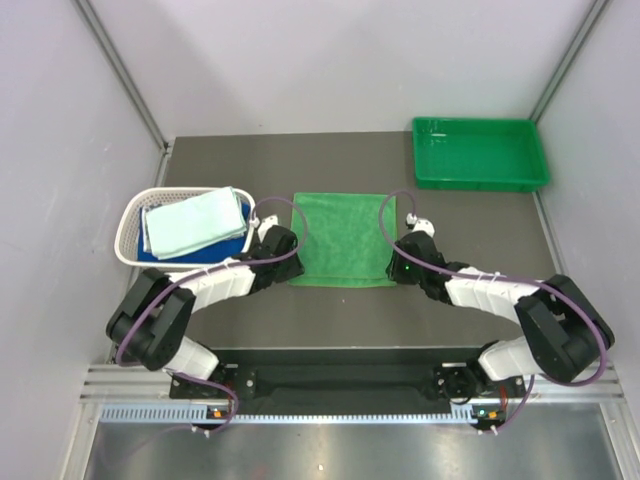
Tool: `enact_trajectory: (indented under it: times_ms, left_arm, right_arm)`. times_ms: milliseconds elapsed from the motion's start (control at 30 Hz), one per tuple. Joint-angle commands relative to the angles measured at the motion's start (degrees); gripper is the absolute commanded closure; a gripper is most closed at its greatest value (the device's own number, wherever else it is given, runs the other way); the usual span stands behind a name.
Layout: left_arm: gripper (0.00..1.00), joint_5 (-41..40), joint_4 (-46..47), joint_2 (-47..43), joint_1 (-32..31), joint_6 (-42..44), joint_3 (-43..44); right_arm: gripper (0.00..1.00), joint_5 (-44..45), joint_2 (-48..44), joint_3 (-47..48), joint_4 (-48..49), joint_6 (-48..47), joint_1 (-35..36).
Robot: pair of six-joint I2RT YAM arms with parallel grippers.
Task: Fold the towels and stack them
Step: Fold the towel
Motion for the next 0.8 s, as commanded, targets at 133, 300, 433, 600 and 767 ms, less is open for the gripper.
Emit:
enact_trajectory:
  times_ms: [133, 300, 433, 600, 767]
  left_arm:
    - [0.59, -2.1, -0.4, -3.9, -1.4, -1.5, -4.0]
    - [0.58, -2.2, -1.0, -5.5, -1.8, -1.4, -4.5]
    - [0.57, -2.5, -1.9, -6.5, -2.1, -1.2, -4.5]
    - [0.57, -2.9, -2.1, -6.1, -2.5, -1.3, -4.9]
    - [0.56, -3.7, -2.0, -6.1, -2.5, -1.6, -5.4]
  right_arm:
    - [0.7, 2.5, -1.9, -1.7, 3.1, 2.5, 2.2]
    - [0.68, 3.2, -3.0, -2.5, 2.8, 3.1, 3.0]
    - [0.65, 4.2, -4.8, -3.0, 2.0, 3.3, 3.3]
    - [0.65, 4.3, -4.3, -3.5, 2.5, 3.6, 3.7]
    - [0.65, 4.3, -3.3, -3.7, 3.1, 4.2, 3.8]
